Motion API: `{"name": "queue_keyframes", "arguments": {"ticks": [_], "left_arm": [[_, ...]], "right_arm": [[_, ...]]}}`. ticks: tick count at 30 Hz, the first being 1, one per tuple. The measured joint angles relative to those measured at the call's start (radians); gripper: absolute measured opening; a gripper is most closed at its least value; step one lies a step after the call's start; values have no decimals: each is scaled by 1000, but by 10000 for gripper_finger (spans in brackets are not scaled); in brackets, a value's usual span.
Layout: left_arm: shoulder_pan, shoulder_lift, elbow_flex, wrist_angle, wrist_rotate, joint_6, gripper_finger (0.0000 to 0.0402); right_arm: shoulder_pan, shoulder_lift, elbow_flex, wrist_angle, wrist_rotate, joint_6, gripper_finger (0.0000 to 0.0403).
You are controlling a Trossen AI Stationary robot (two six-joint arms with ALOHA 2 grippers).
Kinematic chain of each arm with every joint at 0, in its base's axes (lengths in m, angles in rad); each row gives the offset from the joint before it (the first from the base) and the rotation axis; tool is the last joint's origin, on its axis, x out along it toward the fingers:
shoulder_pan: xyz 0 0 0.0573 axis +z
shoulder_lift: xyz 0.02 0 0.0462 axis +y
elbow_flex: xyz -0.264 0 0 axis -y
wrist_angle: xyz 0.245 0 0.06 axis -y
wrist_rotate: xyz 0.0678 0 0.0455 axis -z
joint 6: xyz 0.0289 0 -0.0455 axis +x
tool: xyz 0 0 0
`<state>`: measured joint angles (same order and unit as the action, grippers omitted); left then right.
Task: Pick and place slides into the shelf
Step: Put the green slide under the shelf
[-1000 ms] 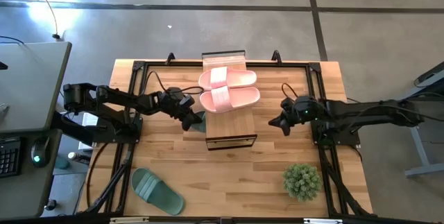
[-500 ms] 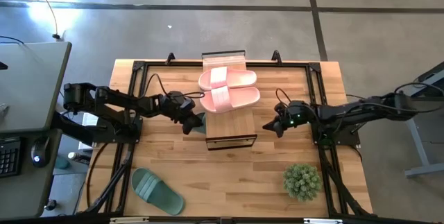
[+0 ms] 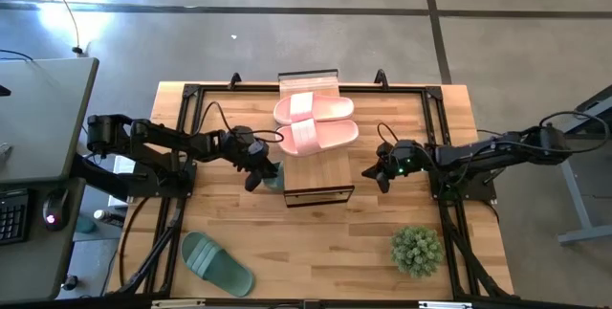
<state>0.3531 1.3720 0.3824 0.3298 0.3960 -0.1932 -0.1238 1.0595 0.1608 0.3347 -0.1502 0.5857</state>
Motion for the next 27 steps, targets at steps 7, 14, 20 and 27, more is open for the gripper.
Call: {"name": "queue_keyframes", "arguments": {"ticks": [7, 14, 20, 27], "left_arm": [[0, 0, 0, -103, 11, 112, 105], [0, -70, 0, -218, 82, 163, 80], [0, -210, 0, -372, 84, 203, 51], [-41, -309, 0, -672, 22, 221, 21]], "right_arm": [[0, 0, 0, 0, 1, -3, 0], [0, 0, 0, 0, 0, -37, 0], [2, 9, 0, 47, -16, -53, 0], [78, 52, 0, 120, 75, -152, 0]]}}
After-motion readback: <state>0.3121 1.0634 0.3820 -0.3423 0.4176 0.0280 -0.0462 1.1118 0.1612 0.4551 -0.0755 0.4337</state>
